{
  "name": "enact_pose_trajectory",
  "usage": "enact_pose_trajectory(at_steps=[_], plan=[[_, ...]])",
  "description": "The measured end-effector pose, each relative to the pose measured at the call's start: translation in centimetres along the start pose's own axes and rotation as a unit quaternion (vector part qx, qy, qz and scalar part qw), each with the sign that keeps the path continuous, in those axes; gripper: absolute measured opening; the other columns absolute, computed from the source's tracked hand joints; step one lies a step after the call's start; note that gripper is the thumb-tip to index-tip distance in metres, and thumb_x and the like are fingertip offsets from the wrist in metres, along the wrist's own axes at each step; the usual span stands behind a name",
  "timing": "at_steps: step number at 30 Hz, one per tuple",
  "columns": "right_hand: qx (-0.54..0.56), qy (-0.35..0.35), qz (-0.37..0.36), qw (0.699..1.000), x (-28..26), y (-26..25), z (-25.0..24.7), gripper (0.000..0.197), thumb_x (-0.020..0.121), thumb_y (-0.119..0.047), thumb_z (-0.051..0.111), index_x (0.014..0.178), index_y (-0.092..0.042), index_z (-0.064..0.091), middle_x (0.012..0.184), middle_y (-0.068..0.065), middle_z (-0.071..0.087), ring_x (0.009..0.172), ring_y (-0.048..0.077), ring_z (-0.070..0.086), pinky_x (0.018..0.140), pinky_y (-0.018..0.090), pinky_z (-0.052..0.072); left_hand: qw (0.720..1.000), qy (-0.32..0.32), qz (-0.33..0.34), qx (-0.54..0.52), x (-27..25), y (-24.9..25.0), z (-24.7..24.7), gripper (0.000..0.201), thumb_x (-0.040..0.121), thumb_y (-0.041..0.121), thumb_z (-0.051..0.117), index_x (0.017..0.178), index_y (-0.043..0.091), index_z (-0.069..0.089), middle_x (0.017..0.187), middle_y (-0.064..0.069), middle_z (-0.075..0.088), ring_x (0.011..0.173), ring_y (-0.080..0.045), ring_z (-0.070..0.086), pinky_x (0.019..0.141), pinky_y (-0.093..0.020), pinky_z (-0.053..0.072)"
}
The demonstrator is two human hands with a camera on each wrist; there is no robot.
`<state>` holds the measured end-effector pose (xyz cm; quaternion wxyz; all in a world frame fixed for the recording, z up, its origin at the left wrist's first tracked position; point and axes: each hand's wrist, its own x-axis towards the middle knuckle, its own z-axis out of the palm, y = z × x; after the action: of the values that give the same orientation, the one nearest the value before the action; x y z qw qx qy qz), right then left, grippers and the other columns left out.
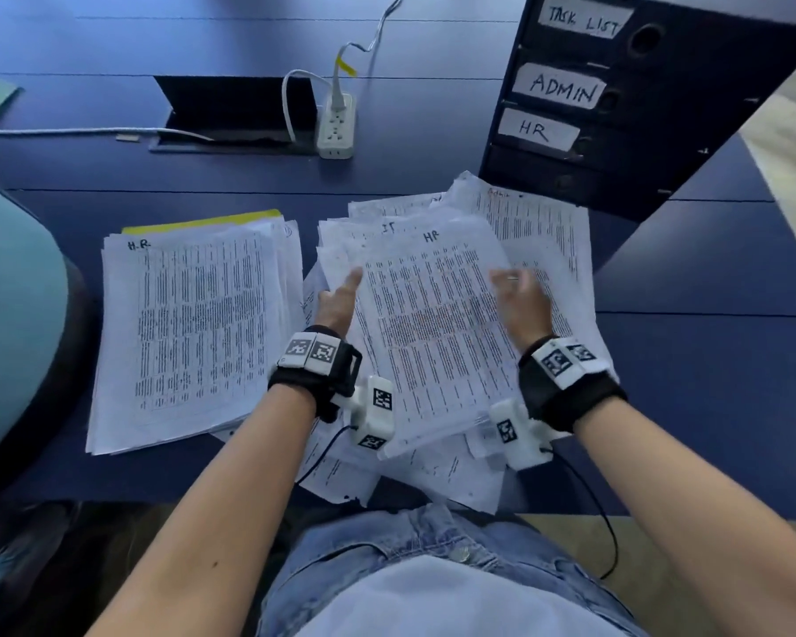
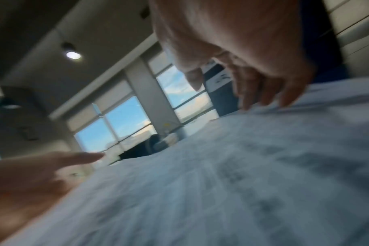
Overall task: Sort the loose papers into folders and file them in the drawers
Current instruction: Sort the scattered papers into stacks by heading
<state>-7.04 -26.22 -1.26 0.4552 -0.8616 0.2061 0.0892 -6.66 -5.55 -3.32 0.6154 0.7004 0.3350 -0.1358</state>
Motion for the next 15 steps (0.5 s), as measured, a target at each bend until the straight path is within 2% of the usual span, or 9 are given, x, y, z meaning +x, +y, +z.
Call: enact_pose_trajectory(at_steps=[1, 2, 3, 4, 6, 9, 11, 13, 15], plan=[[-0.050, 0.048, 0.064, 0.996, 1.3, 0.8, -1.1, 0.049, 0.094, -0.036, 0.046, 0.131, -0.004, 0.041, 0.132, 0.016, 0.047, 0.115, 0.028, 0.044, 0.092, 0.037, 0.037, 1.000, 0.013, -0.003, 0.019, 0.2, -0.1, 0.1, 0.085, 0.077, 0.060, 0.058, 0.138, 0.003, 0.039, 0.138, -0.011, 0.046, 0.125, -0.027, 0.044, 0.104, -0.035, 0.033], [-0.097, 0.058, 0.117, 0.987, 2.0, 1.6, -1.9, 0.052, 0.092, -0.035, 0.048, 0.131, -0.001, 0.040, 0.136, 0.019, 0.041, 0.123, 0.032, 0.036, 0.097, 0.040, 0.033, 0.999, 0.014, 0.003, 0.034, 0.0, -0.2, 0.1, 0.083, 0.073, 0.054, 0.063, 0.134, 0.001, 0.043, 0.132, -0.008, 0.051, 0.120, -0.025, 0.048, 0.100, -0.032, 0.035], [-0.137, 0.042, 0.145, 0.979, 2.3, 2.0, -2.1, 0.056, 0.091, -0.036, 0.049, 0.132, 0.001, 0.039, 0.138, 0.020, 0.036, 0.127, 0.034, 0.031, 0.101, 0.042, 0.030, 0.999, 0.018, 0.006, 0.042, 0.0, -0.4, 0.3, 0.082, 0.068, 0.051, 0.065, 0.130, 0.001, 0.047, 0.126, -0.006, 0.055, 0.115, -0.023, 0.051, 0.099, -0.031, 0.037], [-0.162, 0.021, 0.143, 0.976, 2.2, 2.2, -1.8, 0.058, 0.090, -0.037, 0.050, 0.131, 0.002, 0.040, 0.138, 0.021, 0.034, 0.128, 0.035, 0.030, 0.103, 0.044, 0.029, 0.999, 0.021, 0.003, 0.045, 0.2, -0.7, 0.5, 0.082, 0.063, 0.050, 0.066, 0.127, 0.002, 0.049, 0.124, -0.007, 0.057, 0.112, -0.024, 0.054, 0.099, -0.032, 0.039], [-0.174, -0.019, 0.100, 0.980, 1.8, 2.1, -0.2, 0.059, 0.088, -0.040, 0.054, 0.128, 0.001, 0.042, 0.138, 0.019, 0.032, 0.127, 0.034, 0.030, 0.104, 0.047, 0.031, 0.998, 0.024, -0.003, 0.050, -0.2, -0.6, 0.9, 0.080, 0.065, 0.047, 0.068, 0.128, 0.002, 0.047, 0.126, -0.012, 0.057, 0.115, -0.028, 0.053, 0.100, -0.036, 0.041], [-0.149, -0.066, 0.041, 0.986, 0.8, 1.2, 2.2, 0.057, 0.087, -0.035, 0.059, 0.129, 0.001, 0.043, 0.136, 0.018, 0.035, 0.124, 0.034, 0.037, 0.101, 0.046, 0.038, 0.996, 0.035, -0.019, 0.074, 0.1, -1.0, 1.1, 0.073, 0.084, 0.031, 0.064, 0.139, -0.002, 0.028, 0.141, -0.017, 0.040, 0.128, -0.030, 0.041, 0.104, -0.038, 0.034], [-0.087, -0.114, 0.001, 0.990, 0.0, 0.3, 2.5, 0.047, 0.090, -0.020, 0.057, 0.131, -0.002, 0.041, 0.132, 0.017, 0.045, 0.118, 0.033, 0.049, 0.096, 0.039, 0.045, 0.996, 0.038, -0.017, 0.078, 0.3, -1.2, 1.0, 0.071, 0.088, 0.025, 0.061, 0.140, -0.002, 0.022, 0.145, -0.017, 0.034, 0.131, -0.029, 0.037, 0.106, -0.038, 0.032], [-0.052, -0.151, -0.052, 0.986, -0.8, -0.5, 1.9, 0.048, 0.091, -0.006, 0.053, 0.137, -0.005, 0.036, 0.133, 0.014, 0.048, 0.122, 0.031, 0.049, 0.091, 0.026, 0.040, 0.995, 0.037, -0.010, 0.092, 0.1, -1.1, 0.9, 0.069, 0.088, 0.023, 0.061, 0.140, -0.002, 0.023, 0.144, -0.018, 0.035, 0.130, -0.030, 0.038, 0.105, -0.038, 0.032], [-0.019, -0.144, -0.094, 0.985, -1.0, -1.3, 0.8, 0.048, 0.089, -0.001, 0.056, 0.134, -0.004, 0.042, 0.128, 0.010, 0.053, 0.120, 0.027, 0.051, 0.087, 0.019, 0.038, 0.992, 0.057, 0.005, 0.110, -0.3, -0.8, 1.1, 0.063, 0.087, 0.019, 0.061, 0.137, -0.002, 0.027, 0.140, -0.020, 0.039, 0.127, -0.031, 0.041, 0.101, -0.036, 0.035]])
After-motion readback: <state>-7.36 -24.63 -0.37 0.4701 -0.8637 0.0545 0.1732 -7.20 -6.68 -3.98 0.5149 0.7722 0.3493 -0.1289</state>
